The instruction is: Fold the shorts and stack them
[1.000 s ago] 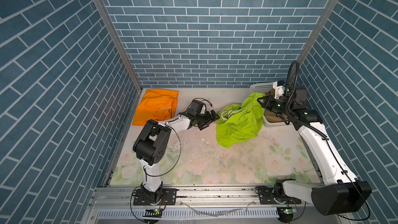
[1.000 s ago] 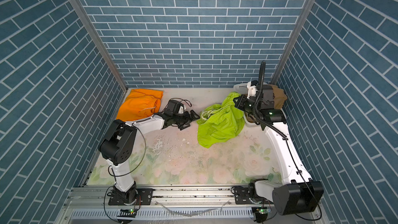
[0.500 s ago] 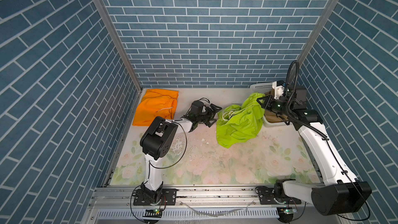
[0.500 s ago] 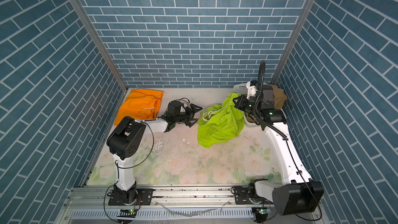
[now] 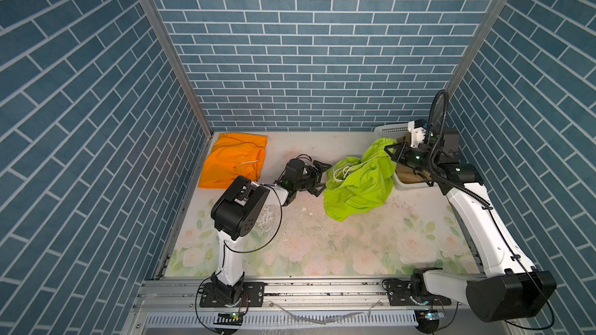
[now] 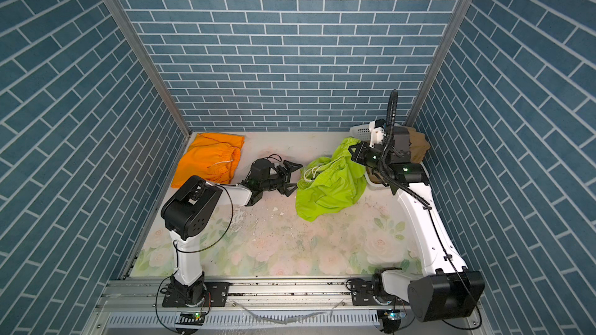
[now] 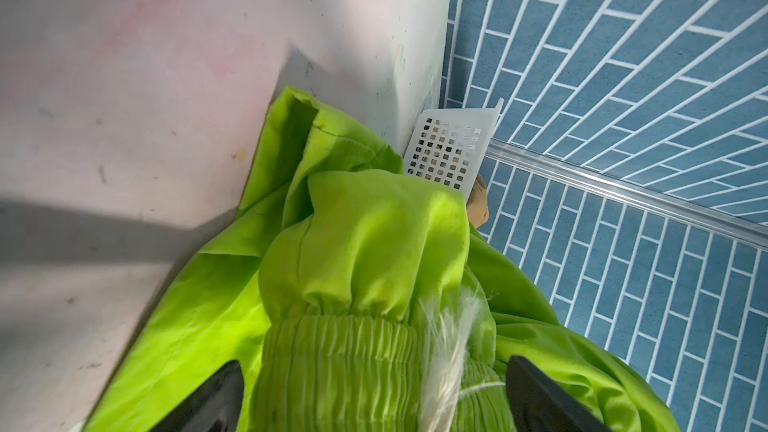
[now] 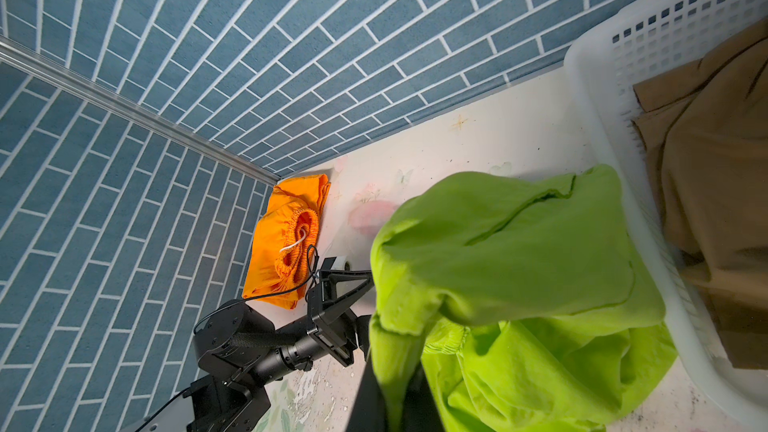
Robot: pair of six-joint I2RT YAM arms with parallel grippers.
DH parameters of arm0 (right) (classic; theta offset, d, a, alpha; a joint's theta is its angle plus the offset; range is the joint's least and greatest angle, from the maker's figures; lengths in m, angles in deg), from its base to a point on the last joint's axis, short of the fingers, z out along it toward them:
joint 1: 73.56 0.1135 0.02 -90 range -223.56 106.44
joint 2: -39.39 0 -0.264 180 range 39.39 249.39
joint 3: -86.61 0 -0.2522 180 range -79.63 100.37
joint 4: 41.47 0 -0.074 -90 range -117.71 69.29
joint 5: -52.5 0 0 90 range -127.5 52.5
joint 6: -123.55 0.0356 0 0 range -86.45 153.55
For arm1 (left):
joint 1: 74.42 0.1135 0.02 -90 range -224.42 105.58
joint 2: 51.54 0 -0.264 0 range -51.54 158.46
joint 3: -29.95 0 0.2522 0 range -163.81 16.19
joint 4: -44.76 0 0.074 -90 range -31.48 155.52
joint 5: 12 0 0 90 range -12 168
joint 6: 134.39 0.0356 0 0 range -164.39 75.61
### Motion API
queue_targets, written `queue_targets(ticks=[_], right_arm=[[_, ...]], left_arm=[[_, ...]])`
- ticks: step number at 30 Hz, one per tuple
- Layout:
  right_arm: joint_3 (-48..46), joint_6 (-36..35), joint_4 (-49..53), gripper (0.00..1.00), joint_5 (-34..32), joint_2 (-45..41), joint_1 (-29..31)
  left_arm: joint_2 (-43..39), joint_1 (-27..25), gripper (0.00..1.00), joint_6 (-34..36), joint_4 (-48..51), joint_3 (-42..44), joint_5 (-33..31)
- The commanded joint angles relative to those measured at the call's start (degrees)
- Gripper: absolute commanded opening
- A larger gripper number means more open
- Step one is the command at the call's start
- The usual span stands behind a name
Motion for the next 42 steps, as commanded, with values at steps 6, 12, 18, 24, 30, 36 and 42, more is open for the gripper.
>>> queue_targets(ticks=[6, 12, 18, 24, 30, 36, 42], right_arm=[[1.13, -1.41, -3.99, 0.0, 0.3, -0.61, -0.52], [0.96, -1.4, -4.15, 0.0, -0.23, -1.2, -0.73], [0.12, -0.98, -4.93, 0.0, -0.23, -1.73, -0.83], [-0.28, -0.88, -4.97, 0.0, -0.19, -2.33, -1.19], [2.62, -2.01, -3.19, 0.0, 0.11, -2.74, -2.2], [12.66, -2.15, -3.14, 0.0, 0.45, -1.69, -3.84], [25.51, -2.28, -6.45, 0.0, 1.61, -0.68, -4.44]], left_arm=[[1.51, -2.49, 0.97, -2.87, -3.18, -0.8, -0.93], [2.06, -3.1, 0.86, -3.26, -3.9, -0.84, -1.94], [3.32, -3.14, 0.5, -3.92, -9.21, -0.21, -3.76], [3.72, -2.9, 0.0, -2.45, -10.22, -3.93, -2.04], [-1.47, 3.43, 0.0, 6.64, 2.76, -11.39, 2.39], [-5.33, 12.61, 0.0, 22.28, 27.1, -33.97, 6.8], [-1.62, 15.35, 0.0, 32.95, 43.45, -58.4, 6.38]])
